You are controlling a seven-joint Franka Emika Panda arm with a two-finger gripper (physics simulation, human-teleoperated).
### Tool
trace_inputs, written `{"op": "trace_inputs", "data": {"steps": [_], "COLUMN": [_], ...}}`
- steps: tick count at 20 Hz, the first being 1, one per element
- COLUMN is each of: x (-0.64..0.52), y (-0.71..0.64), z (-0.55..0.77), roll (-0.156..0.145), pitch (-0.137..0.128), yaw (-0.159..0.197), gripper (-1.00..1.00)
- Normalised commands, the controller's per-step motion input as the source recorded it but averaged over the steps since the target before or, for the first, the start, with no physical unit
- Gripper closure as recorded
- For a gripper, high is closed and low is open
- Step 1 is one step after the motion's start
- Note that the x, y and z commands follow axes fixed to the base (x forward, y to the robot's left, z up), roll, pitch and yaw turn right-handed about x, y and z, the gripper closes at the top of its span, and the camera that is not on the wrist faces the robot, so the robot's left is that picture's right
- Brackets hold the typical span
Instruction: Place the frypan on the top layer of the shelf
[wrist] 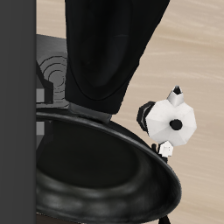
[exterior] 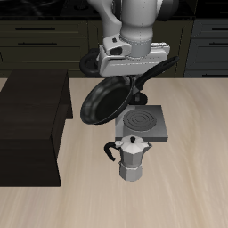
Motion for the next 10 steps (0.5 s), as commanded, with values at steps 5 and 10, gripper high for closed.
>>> {"op": "trace_inputs", "data": {"steps": [5,10], "x": [0.10,0.12], "y": [-0.24,-0.31], "z": [-0.02,-0.10], "roll": [-0.082,-0.091], "pitch": [-0.005,-0.017], "yaw": [0.059,0.073], "gripper": [1.00,1.00]}}
